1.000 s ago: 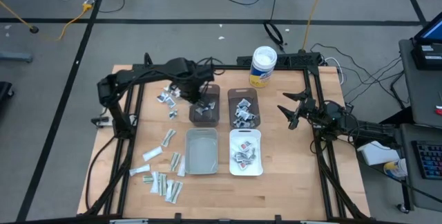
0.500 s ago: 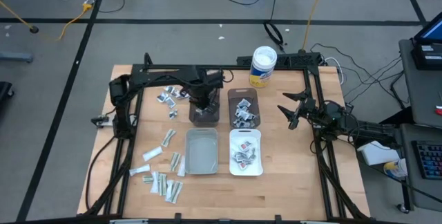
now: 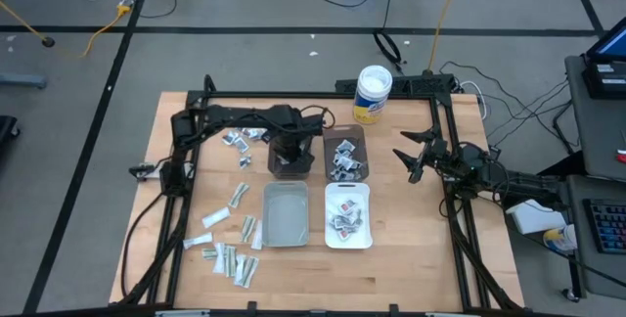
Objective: Pick & Place First Aid Supplies
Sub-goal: Put the gray pad into the left black bin
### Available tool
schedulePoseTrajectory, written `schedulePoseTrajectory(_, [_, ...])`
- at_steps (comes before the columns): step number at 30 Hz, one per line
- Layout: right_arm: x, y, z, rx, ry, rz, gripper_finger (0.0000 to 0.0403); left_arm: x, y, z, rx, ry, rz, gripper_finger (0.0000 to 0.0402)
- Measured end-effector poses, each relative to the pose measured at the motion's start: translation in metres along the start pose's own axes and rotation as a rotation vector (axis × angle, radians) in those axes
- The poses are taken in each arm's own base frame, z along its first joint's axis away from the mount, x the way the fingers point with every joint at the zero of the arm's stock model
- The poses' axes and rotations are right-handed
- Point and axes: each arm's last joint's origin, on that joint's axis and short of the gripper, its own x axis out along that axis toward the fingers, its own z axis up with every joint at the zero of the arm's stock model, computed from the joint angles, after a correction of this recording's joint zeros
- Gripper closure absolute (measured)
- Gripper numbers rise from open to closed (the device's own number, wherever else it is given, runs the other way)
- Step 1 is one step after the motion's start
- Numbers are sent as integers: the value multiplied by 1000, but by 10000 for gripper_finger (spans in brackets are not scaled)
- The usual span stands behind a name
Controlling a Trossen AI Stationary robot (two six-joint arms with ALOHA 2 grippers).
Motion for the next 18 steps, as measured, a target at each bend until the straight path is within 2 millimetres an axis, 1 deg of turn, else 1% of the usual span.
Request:
schedulePoseTrajectory(5, [0,0,0,0,0,0,124,1,-2,-1,45,2,3,359])
schedulePoseTrajectory(8, [0,0,0,0,0,0,124,-1,-3,-2,97,1,-8,338])
schedulePoseTrajectory(10, [0,0,0,0,0,0,125,-2,-3,-2,112,2,-15,313])
schedulePoseTrajectory(14, [0,0,0,0,0,0,126,-2,-1,-1,106,7,-21,248])
schedulePoseTrajectory(18, [0,0,0,0,0,0,124,-9,1,-1,154,-2,-50,187])
